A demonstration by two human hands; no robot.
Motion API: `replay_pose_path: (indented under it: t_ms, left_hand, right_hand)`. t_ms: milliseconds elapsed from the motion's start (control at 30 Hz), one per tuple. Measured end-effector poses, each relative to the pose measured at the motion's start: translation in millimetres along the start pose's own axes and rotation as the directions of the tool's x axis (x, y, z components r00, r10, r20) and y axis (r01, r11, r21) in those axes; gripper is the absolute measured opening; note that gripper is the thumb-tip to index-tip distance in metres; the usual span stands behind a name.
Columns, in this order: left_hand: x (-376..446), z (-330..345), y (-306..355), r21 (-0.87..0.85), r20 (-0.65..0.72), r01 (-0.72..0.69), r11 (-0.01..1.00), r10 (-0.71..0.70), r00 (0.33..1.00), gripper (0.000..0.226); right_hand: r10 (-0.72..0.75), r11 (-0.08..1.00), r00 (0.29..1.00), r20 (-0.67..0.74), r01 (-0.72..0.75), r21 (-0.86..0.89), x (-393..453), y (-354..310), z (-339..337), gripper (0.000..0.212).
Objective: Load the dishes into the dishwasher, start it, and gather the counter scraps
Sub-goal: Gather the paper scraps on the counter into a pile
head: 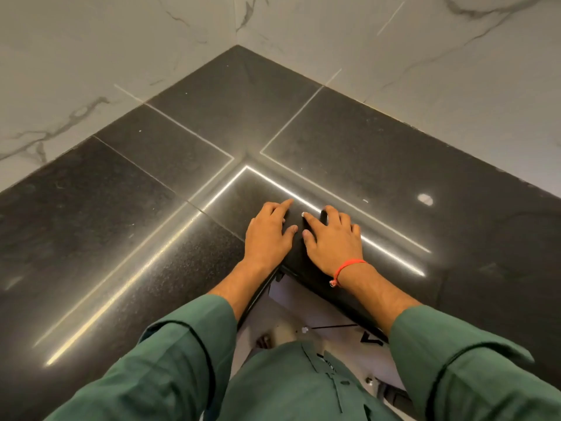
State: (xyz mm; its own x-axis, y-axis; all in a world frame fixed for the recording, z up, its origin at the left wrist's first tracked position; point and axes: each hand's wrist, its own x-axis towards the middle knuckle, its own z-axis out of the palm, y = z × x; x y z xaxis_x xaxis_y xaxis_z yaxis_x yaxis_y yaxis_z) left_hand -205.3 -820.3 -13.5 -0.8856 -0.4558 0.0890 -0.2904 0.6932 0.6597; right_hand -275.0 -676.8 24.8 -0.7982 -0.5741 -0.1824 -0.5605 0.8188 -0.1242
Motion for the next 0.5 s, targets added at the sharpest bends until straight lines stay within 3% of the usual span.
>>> replay_pose_path:
  t_ms: [100,233,300,500]
  left_hand:
    - [-18.8,-3.5,1.8,-0.141,-0.043,0.028,0.99,-0.035,0.998,0.052]
    - [-50.1,-2.9,5.4,-0.18,-0.103,0.076,0.981,-0.095,0.99,0.047]
    - [-64.8,-2.3,9.3,-0.188,-0.123,0.11,0.976,-0.134,0.983,0.046]
    - [-141.4,-2.1,30.1,-0.184,-0.244,0.191,0.964,-0.233,0.941,0.037]
  right_hand:
    - [-0.122,0.993,0.987,-0.101,0.121,-0.013,-31.3,5.7,12.3,0.06]
    - [-0.214,0.976,0.966,-0.148,0.206,-0.065,-59.8,19.8,28.5,0.073]
    - [-0.256,0.966,0.949,-0.184,0.246,-0.076,-62.8,20.4,29.6,0.064]
    - [-0.34,0.939,0.895,-0.289,0.34,-0.053,-66.4,21.6,28.6,0.011]
